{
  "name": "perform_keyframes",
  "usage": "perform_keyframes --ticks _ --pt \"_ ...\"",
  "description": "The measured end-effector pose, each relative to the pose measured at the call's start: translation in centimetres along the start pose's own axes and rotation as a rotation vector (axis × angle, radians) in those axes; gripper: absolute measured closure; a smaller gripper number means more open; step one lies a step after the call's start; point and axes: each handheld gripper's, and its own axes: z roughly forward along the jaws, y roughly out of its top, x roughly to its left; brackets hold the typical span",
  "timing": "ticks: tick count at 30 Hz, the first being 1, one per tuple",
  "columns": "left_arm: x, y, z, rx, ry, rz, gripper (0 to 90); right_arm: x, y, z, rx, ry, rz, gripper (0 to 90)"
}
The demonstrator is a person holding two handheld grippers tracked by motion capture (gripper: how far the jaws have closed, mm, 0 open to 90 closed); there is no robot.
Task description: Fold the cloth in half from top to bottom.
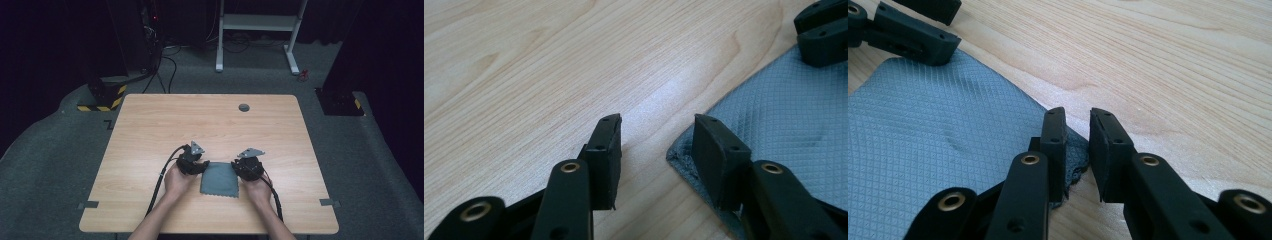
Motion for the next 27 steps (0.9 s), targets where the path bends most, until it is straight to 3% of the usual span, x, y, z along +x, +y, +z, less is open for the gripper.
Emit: perform_keyframes --ticks 6,11,14,18,22,23,27 --pt "0.4 0.0 -0.5 -0.023 -0.019 -0.043 55.5 -0.3 -0.1 -0.2 0.009 -0.005 0.021 72.6" --pt "0.3 -0.2 0.1 -0.001 -0.035 -0.038 53.9 -0.5 -0.1 -0.1 0.012 0.005 0.037 69.5" --pt "0.3 -0.2 0.1 -0.005 -0.041 -0.032 54.6 -0.7 0.0 -0.1 0.019 0.026 0.039 73.5" --pt "0.3 -0.3 0.1 -0.020 -0.099 0.000 67.9 -0.9 0.3 0.0 0.038 0.072 0.023 84.4" --pt "0.9 -0.4 0.2 -0.023 -0.153 -0.035 84.0 -0.8 0.4 0.1 0.036 0.069 0.006 87.3" --pt "0.9 -0.4 0.2 -0.025 -0.156 -0.049 86.0 -0.8 0.5 0.1 0.036 0.069 0.006 87.3" --pt "0.7 -0.1 0.3 -0.032 -0.100 -0.013 87.6 -0.9 1.0 0.5 0.028 0.048 -0.003 87.4"
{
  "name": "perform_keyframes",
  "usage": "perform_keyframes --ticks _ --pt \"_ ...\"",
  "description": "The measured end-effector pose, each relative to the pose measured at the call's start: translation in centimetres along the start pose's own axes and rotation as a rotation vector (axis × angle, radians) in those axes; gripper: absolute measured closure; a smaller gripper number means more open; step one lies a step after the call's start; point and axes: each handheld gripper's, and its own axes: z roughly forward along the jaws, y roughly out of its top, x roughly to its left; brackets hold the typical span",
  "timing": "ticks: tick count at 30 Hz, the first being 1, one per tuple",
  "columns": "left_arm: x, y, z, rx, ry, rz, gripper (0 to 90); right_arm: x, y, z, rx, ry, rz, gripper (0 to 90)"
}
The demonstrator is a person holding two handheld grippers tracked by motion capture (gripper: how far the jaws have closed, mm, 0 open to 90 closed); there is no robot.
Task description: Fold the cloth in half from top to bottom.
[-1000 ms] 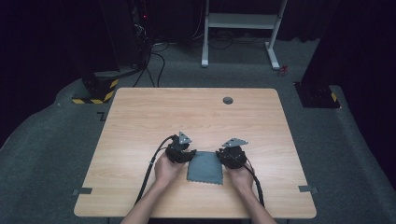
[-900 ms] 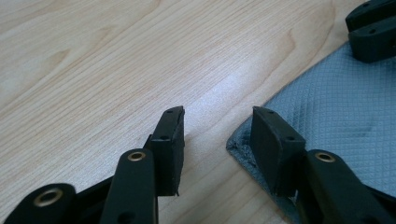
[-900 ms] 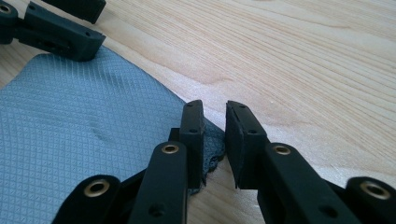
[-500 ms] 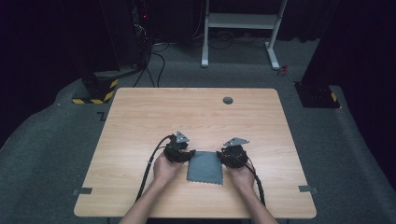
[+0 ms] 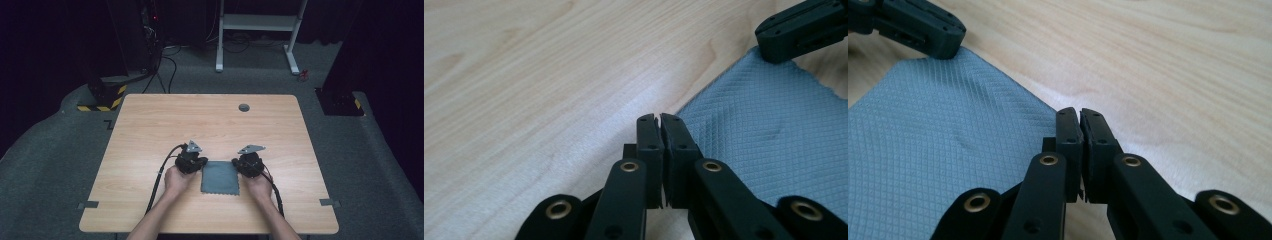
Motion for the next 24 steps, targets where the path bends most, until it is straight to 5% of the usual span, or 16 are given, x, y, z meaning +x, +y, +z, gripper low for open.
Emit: perform_keyframes --ticks 9,15,20,24 --pt "0.5 1.7 1.1 -0.001 0.104 0.041 87.5 -0.7 1.8 1.2 0.007 -0.070 -0.008 87.3" --pt "1.1 1.9 1.7 -0.004 0.133 -0.025 79.8 -1.3 2.4 2.2 0.023 -0.090 0.012 82.0" --pt "0.0 1.3 0.1 -0.057 0.108 0.008 68.0 -1.1 2.0 0.8 -0.039 -0.065 0.034 77.6" --pt "-0.5 0.5 0.3 -0.024 0.092 0.037 68.3 0.0 1.2 0.4 -0.035 -0.016 -0.012 83.8"
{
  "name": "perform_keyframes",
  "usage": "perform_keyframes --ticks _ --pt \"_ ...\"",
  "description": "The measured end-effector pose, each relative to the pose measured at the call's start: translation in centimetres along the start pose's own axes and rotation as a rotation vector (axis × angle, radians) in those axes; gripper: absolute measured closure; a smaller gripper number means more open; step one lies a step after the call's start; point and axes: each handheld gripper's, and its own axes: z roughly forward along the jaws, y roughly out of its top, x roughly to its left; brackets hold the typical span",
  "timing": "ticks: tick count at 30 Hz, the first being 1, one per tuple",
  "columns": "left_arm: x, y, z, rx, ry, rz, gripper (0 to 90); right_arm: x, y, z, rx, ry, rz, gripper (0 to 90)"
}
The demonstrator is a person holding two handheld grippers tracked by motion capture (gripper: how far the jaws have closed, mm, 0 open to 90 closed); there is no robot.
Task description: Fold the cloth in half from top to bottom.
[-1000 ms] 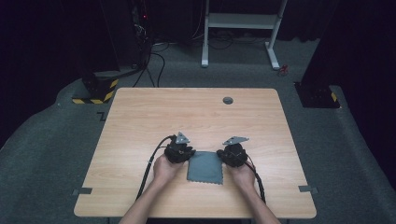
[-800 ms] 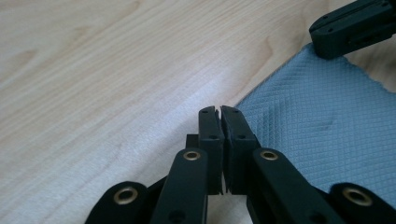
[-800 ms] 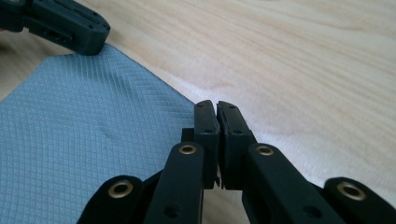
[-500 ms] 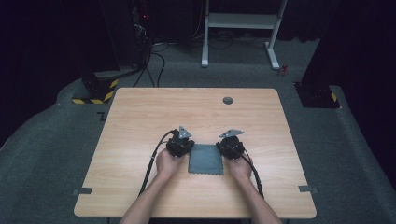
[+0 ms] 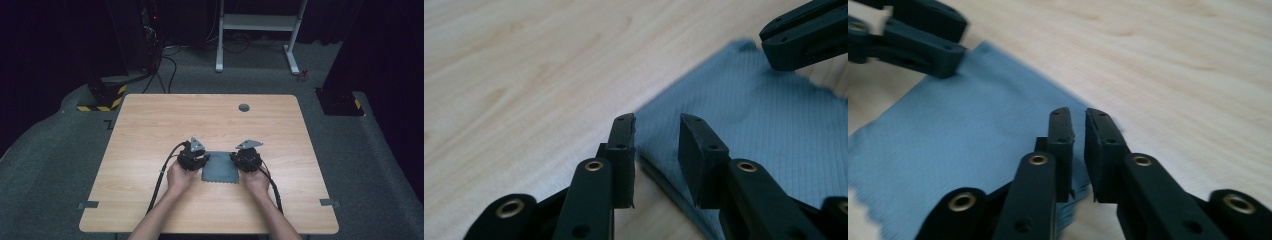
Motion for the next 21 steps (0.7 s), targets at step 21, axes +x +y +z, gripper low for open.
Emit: perform_keyframes --ticks 21 --pt "2.5 -1.2 -1.9 -0.038 -0.065 -0.177 48.0 -0.4 -1.7 -1.5 -0.037 0.009 0.038 67.7"
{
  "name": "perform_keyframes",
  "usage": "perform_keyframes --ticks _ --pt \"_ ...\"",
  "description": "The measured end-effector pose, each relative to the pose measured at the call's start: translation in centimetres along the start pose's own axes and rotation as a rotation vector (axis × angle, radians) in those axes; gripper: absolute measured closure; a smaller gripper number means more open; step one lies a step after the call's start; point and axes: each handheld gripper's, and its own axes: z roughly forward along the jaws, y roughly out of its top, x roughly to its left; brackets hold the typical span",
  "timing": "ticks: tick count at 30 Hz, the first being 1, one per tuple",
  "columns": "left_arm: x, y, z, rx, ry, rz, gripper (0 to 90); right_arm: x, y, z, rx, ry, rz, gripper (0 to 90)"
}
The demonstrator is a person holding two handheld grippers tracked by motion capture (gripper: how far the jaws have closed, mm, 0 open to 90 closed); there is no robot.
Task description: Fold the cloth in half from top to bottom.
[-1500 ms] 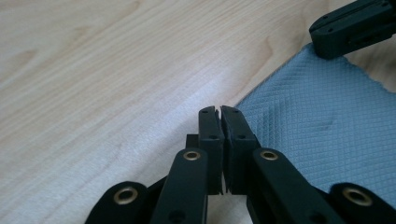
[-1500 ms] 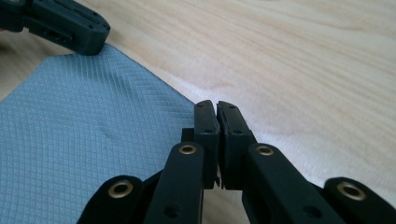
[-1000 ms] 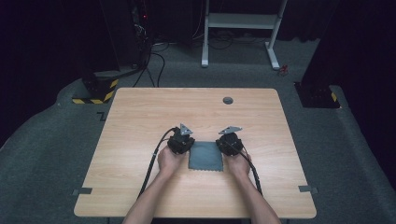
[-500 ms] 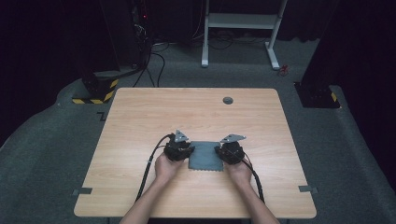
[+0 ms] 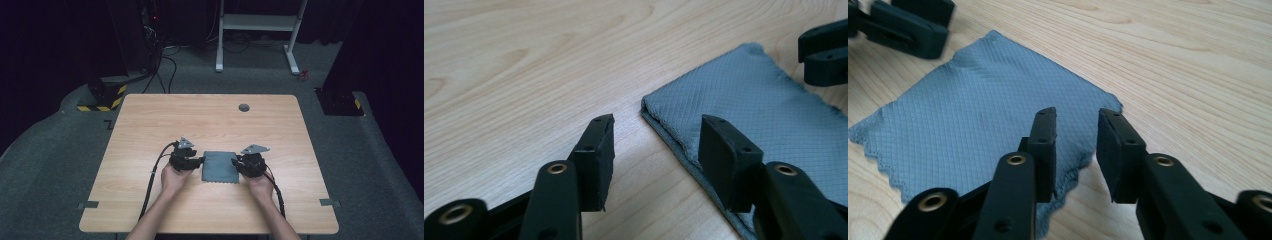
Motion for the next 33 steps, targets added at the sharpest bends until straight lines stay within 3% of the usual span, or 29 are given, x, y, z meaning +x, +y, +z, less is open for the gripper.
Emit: perform_keyframes --ticks 10,18,22,33 --pt "0.4 -0.8 -2.8 -0.067 0.014 -0.001 43.8 -1.6 -1.4 -2.4 -0.055 0.001 0.083 62.0" --pt "1.2 -2.1 -4.5 -0.114 0.018 -0.033 43.1 -1.9 -2.0 -3.9 -0.093 -0.004 0.088 59.6" --pt "1.4 -2.6 -5.4 -0.126 0.034 -0.022 42.5 -1.8 -2.2 -4.8 -0.106 -0.008 0.074 58.9" --pt "2.0 -3.9 -7.3 -0.149 0.039 -0.065 42.5 -2.3 -3.2 -6.9 -0.160 -0.020 0.096 58.7"
